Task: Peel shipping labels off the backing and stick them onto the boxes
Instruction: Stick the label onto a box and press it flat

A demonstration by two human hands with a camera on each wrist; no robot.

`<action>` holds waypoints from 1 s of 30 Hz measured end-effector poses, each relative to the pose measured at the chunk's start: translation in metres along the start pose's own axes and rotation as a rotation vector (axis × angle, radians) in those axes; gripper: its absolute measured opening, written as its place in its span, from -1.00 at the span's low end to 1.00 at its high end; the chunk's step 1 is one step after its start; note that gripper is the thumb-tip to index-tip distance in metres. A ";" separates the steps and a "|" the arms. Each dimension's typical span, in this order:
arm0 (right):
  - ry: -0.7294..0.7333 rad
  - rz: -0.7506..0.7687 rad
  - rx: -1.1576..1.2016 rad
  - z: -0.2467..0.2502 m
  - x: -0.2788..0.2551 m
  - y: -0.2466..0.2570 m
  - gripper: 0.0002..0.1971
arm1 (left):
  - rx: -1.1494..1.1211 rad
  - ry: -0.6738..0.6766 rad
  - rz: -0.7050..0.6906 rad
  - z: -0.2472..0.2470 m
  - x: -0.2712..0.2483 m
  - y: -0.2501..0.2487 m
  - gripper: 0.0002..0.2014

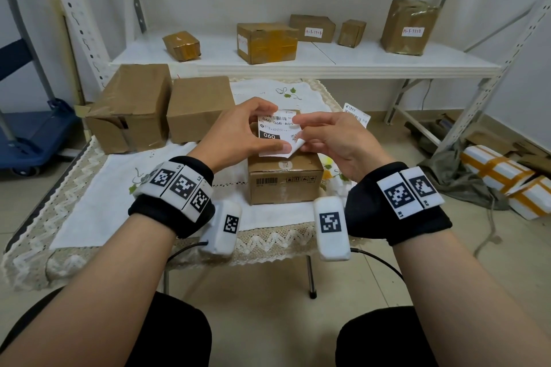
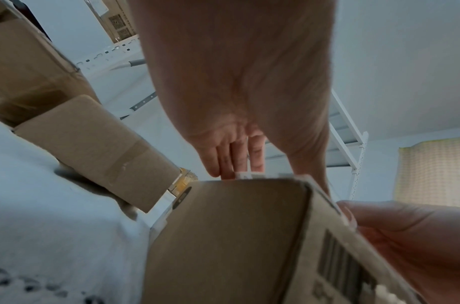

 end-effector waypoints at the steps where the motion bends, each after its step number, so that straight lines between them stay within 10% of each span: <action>1: -0.009 0.008 -0.015 0.000 0.000 0.000 -0.69 | 0.007 0.000 0.004 0.000 0.000 0.000 -0.20; 30: -0.079 0.067 -0.203 -0.003 -0.006 0.005 -0.72 | 0.168 0.073 -0.013 -0.007 -0.001 0.002 -0.35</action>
Point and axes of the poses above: each hand's wrist, its own x-axis towards the middle knuckle, its own z-axis out of the back of the hand, y = z × x, the point moved 4 cm from there along x, towards the middle knuckle, and after that the axes turned 2 degrees about -z, right-handed, at the moved point
